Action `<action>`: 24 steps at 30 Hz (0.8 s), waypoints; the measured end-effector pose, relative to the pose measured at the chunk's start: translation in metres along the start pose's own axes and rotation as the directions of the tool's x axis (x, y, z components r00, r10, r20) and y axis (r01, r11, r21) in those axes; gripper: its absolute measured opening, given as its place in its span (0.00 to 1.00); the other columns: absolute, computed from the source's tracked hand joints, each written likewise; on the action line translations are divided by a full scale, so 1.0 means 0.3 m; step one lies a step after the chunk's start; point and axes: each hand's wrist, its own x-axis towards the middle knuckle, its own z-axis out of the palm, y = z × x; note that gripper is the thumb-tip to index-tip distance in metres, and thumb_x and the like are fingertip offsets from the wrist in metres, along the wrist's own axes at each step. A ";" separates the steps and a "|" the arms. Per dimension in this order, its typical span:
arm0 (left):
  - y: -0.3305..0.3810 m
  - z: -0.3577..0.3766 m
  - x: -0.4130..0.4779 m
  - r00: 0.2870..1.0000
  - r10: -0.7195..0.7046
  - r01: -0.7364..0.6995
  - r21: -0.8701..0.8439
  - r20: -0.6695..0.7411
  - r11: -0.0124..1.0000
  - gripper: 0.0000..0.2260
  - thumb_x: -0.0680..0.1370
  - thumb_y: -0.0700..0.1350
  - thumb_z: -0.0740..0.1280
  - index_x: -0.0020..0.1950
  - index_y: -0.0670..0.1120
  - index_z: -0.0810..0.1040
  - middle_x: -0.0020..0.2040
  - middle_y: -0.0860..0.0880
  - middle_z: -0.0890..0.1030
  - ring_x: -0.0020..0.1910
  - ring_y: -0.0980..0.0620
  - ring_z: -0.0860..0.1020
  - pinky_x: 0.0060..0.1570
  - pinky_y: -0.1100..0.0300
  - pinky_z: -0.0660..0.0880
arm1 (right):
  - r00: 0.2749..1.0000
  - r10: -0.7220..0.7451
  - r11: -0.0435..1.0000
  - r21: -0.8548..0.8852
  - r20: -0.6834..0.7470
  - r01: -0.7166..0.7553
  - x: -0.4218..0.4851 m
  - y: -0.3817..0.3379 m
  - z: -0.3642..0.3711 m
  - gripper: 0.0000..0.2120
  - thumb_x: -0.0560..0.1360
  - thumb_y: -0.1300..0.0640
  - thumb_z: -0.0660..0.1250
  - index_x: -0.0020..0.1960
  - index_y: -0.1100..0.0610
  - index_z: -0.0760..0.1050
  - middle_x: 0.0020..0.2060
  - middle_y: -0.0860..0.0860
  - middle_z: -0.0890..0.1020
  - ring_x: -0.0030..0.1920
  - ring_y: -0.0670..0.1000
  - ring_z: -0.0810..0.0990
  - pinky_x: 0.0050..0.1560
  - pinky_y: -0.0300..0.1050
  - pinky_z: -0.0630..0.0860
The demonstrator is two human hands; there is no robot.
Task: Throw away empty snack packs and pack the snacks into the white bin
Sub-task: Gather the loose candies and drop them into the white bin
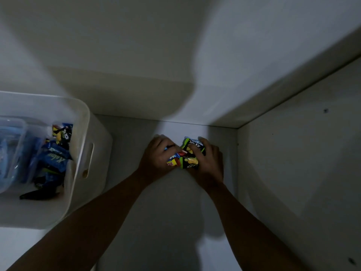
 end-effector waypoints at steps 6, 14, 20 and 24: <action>-0.006 -0.045 0.044 0.964 -0.267 0.266 -0.077 -0.007 0.961 0.18 0.69 0.54 0.73 0.56 0.52 0.80 0.53 0.49 0.76 0.53 0.47 0.77 0.45 0.55 0.78 | 0.999 0.044 0.991 0.129 -0.032 -0.040 0.040 0.030 0.008 0.31 0.63 0.50 0.73 0.66 0.50 0.75 0.64 0.50 0.77 0.55 0.59 0.75 0.53 0.53 0.77; 0.030 -0.078 0.043 0.874 -0.480 0.451 -0.244 -0.072 0.858 0.27 0.62 0.38 0.80 0.59 0.50 0.80 0.56 0.44 0.76 0.52 0.49 0.78 0.46 0.64 0.78 | 0.979 0.152 0.936 0.337 -0.133 -0.099 0.090 0.038 -0.003 0.31 0.62 0.62 0.79 0.64 0.54 0.79 0.57 0.52 0.82 0.55 0.57 0.79 0.52 0.47 0.78; 0.074 -0.120 0.024 0.796 -0.598 0.550 -0.303 -0.091 0.778 0.25 0.60 0.35 0.80 0.55 0.45 0.81 0.54 0.54 0.71 0.49 0.58 0.75 0.45 0.66 0.77 | 0.993 0.058 0.970 0.243 -0.107 -0.030 0.070 0.047 0.008 0.32 0.61 0.61 0.78 0.65 0.54 0.79 0.59 0.54 0.81 0.55 0.60 0.80 0.54 0.53 0.79; 0.104 -0.149 -0.001 0.780 -0.621 0.575 -0.313 -0.068 0.756 0.23 0.61 0.35 0.80 0.54 0.45 0.81 0.54 0.53 0.73 0.47 0.55 0.77 0.44 0.63 0.77 | 0.994 -0.050 0.986 0.156 -0.099 0.065 0.027 0.013 0.029 0.31 0.61 0.62 0.77 0.64 0.56 0.79 0.59 0.57 0.81 0.53 0.61 0.80 0.53 0.52 0.79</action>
